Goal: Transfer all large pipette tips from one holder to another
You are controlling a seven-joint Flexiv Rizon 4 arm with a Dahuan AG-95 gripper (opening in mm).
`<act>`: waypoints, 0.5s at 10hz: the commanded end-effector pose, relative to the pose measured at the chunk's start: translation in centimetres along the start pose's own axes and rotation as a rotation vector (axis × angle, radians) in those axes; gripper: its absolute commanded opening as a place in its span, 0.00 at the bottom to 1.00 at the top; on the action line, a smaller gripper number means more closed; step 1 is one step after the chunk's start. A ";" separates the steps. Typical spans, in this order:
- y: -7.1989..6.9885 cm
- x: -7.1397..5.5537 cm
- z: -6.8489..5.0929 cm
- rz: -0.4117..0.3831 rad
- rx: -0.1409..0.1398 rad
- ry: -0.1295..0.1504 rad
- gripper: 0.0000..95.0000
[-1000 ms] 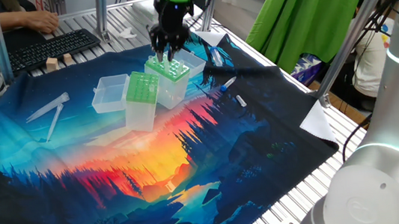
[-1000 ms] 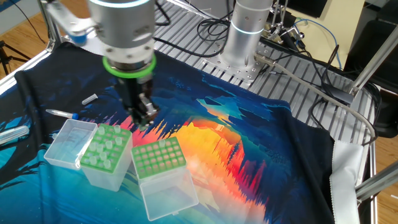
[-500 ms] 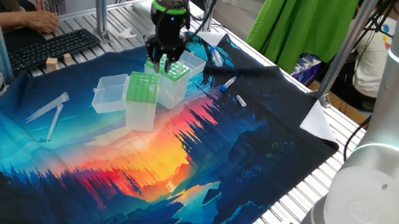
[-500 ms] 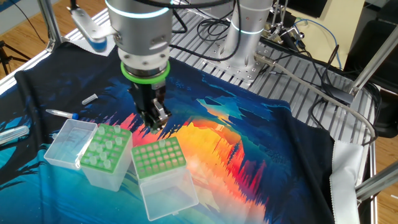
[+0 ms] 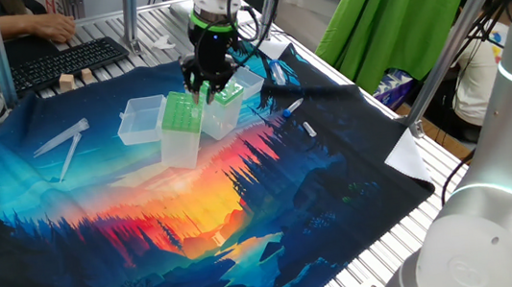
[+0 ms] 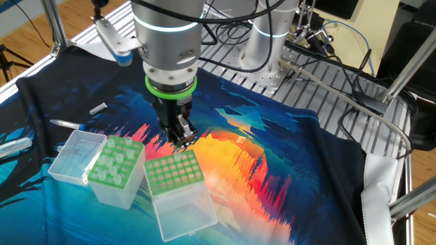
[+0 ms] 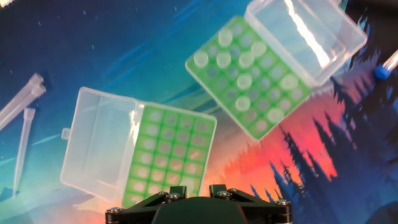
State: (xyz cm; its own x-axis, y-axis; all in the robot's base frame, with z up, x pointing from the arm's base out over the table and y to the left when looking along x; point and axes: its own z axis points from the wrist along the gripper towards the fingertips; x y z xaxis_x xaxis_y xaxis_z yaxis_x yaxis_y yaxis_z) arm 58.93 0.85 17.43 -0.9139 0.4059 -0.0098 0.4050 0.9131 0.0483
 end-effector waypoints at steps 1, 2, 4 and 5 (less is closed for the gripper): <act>0.3 0.0 0.6 0.015 -0.009 0.001 0.20; 0.4 0.1 0.9 0.020 -0.013 0.001 0.20; 0.5 0.2 1.5 0.030 -0.015 -0.002 0.20; 0.5 0.2 1.6 0.032 -0.015 -0.003 0.40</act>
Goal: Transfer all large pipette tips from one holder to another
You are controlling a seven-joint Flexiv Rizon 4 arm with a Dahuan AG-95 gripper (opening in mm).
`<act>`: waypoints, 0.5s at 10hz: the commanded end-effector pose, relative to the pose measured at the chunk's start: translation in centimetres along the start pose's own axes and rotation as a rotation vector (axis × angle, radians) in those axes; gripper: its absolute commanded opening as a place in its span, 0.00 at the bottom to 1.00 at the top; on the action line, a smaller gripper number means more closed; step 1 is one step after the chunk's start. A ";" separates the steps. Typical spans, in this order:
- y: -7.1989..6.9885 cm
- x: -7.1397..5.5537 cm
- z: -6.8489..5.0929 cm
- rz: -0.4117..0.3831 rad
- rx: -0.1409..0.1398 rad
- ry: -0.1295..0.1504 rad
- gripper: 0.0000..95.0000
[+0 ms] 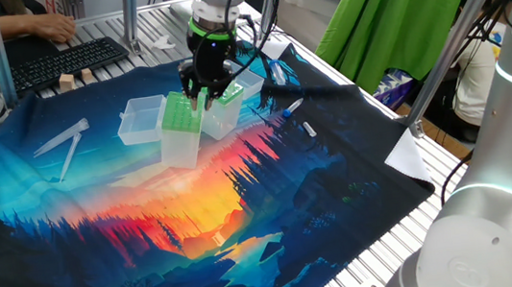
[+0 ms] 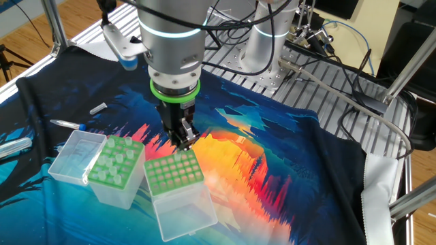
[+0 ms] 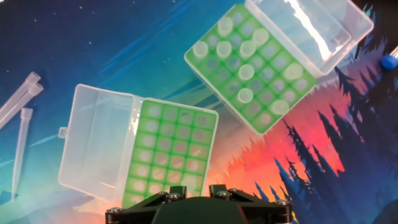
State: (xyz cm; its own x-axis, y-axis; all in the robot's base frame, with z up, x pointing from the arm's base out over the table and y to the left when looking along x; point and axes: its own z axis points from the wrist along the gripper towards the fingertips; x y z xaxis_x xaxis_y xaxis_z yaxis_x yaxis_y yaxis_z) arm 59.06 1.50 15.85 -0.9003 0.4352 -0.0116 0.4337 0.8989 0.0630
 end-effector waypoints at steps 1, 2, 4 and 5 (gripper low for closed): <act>0.0 0.1 0.1 0.004 -0.001 -0.001 0.40; 0.0 0.1 0.2 0.008 -0.001 -0.002 0.40; 0.1 0.2 0.4 0.013 -0.006 -0.004 0.40; 0.2 0.2 0.6 0.012 -0.007 -0.005 0.40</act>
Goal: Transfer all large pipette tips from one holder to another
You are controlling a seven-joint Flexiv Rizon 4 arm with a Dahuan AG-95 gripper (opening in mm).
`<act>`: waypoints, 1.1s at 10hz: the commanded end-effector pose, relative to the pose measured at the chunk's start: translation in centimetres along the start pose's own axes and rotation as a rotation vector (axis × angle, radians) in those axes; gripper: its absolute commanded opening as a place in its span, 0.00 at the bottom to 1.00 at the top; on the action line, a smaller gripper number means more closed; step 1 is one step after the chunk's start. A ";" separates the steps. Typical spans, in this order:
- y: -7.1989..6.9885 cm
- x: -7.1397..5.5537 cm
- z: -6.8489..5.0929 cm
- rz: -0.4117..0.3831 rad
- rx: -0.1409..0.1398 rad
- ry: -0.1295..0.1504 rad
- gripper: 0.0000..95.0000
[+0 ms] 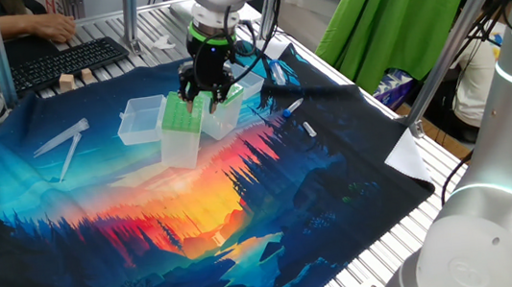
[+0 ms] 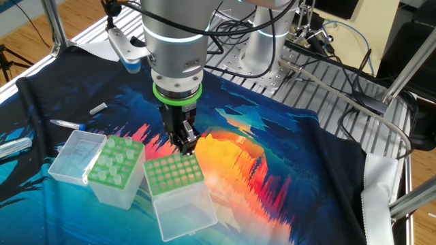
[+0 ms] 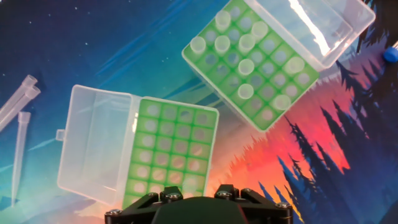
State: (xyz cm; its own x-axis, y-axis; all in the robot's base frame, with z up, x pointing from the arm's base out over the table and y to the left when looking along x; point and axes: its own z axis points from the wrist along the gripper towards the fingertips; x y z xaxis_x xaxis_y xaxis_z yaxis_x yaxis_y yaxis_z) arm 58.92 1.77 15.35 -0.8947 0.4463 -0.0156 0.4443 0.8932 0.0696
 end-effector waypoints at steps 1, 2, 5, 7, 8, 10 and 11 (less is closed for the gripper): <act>0.1 0.0 0.2 0.001 -0.001 -0.002 0.40; 0.2 0.1 0.3 0.000 -0.002 -0.003 0.40; 0.3 0.1 0.7 -0.004 -0.003 -0.013 0.40; 0.3 0.1 0.9 -0.002 -0.003 -0.020 0.40; 0.4 0.1 1.0 0.001 -0.004 -0.023 0.40; 0.4 0.1 1.2 0.001 0.000 -0.029 0.40; 0.5 0.0 1.3 0.001 0.001 -0.030 0.40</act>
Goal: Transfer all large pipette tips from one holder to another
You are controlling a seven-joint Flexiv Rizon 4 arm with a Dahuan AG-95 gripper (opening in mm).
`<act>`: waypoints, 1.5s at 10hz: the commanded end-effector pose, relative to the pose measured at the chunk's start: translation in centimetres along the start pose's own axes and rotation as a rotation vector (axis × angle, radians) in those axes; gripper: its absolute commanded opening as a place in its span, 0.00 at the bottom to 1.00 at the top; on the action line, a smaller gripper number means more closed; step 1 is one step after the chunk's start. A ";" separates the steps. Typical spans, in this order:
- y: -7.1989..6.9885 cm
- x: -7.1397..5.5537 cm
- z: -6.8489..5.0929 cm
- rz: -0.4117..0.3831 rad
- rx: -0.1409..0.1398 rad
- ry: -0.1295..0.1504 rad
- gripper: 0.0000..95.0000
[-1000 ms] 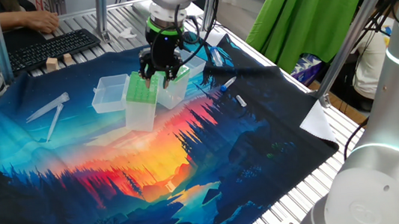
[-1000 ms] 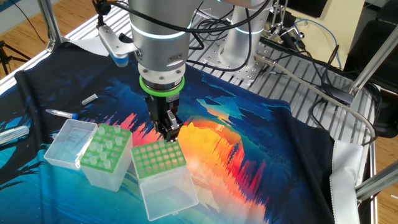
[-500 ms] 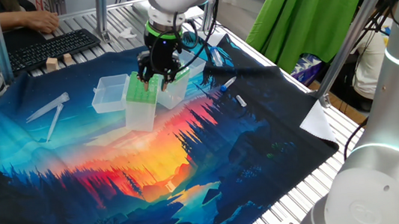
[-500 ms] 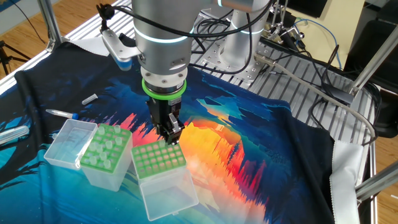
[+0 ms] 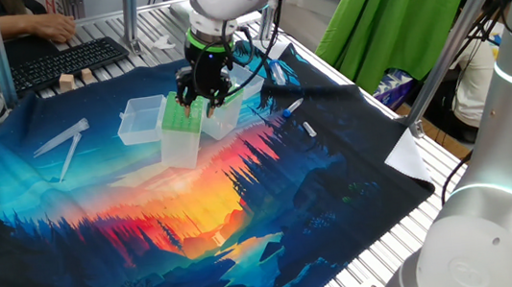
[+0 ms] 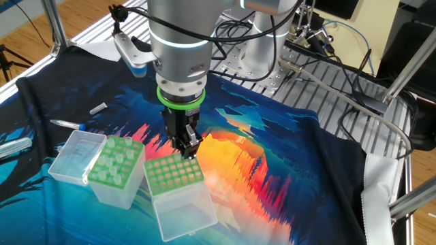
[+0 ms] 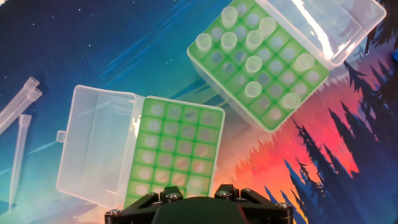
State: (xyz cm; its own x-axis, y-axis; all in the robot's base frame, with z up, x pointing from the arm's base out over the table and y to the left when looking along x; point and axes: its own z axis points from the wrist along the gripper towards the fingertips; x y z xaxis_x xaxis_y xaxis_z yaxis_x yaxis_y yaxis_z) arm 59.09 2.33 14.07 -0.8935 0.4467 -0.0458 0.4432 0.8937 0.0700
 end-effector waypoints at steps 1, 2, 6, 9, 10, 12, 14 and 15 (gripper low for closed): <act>0.0 -0.1 0.1 -0.002 0.003 -0.001 0.20; 0.0 -0.1 0.1 -0.007 0.006 -0.002 0.20; 0.0 -0.1 0.1 -0.022 0.010 -0.012 0.00; 0.0 -0.1 0.1 -0.028 0.010 -0.020 0.00; 0.0 -0.1 0.0 -0.030 0.009 -0.023 0.00; -0.1 -0.1 -0.3 -0.030 0.008 -0.024 0.00; -0.2 -0.1 -1.3 -0.033 0.006 -0.024 0.00; -0.2 -0.1 -1.6 -0.033 0.006 -0.024 0.00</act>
State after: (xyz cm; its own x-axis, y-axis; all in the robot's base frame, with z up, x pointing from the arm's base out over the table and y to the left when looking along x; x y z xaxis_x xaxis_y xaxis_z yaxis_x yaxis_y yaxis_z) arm 59.00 2.02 16.11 -0.9061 0.4167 -0.0730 0.4128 0.9086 0.0629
